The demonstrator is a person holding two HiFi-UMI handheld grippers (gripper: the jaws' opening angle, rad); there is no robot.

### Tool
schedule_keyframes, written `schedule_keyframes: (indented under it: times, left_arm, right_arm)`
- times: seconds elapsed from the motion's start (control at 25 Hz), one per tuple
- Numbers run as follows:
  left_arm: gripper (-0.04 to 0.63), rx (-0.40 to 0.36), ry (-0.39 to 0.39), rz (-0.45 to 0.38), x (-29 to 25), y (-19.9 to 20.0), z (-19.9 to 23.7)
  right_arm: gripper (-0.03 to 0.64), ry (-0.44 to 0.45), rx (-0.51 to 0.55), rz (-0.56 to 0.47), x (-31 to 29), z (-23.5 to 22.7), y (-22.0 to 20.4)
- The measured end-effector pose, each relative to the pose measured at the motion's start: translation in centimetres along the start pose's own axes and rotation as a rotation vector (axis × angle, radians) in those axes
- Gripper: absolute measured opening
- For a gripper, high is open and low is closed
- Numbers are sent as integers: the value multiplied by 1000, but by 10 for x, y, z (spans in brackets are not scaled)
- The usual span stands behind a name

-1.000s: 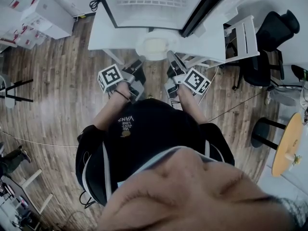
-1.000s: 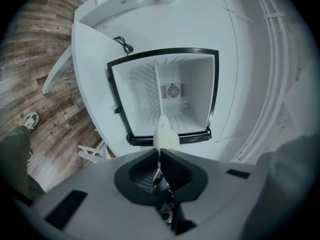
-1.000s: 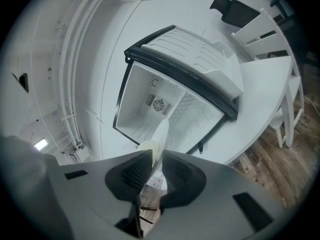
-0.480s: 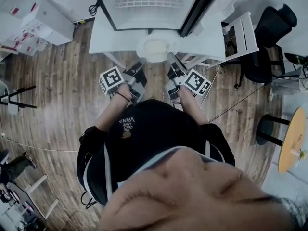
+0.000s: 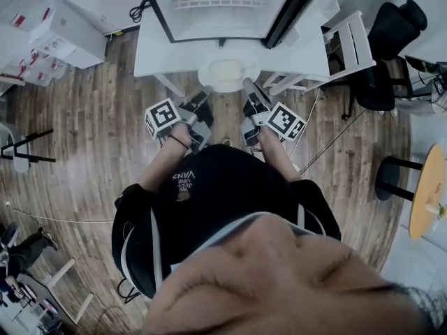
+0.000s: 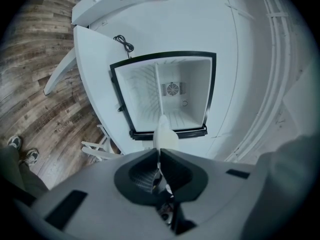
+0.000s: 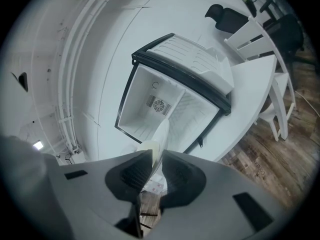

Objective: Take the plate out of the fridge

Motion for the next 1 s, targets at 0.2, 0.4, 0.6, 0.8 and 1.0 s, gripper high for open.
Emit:
schedule_keyframes:
  times: [0.2, 0.4, 0.6, 0.8, 1.0]
  left_arm:
    - [28, 4, -3, 23, 12, 3, 2]
    - [28, 10, 6, 46, 18, 3, 4]
    - [28, 13, 4, 68, 32, 3, 7]
    - [28, 22, 13, 91, 40, 0, 11]
    - [28, 19, 16, 107, 48, -1, 15]
  right_arm:
    - [67, -15, -1, -15, 7, 7, -13]
    - [67, -31, 0, -27, 13, 10, -19]
    - [67, -47, 4, -44, 23, 16, -33]
    - [67, -64, 6, -55, 32, 19, -41]
    - [67, -77, 3, -61, 40, 20, -51]
Point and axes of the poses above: the fingertips, and each gripper's own axes: x backward along the fingers, z to its left, y out of its top, the point moved 7 cm from there along x, backward along the fingers, and after that the axes turned 9 degrees about -z, right-handed, at the moved point
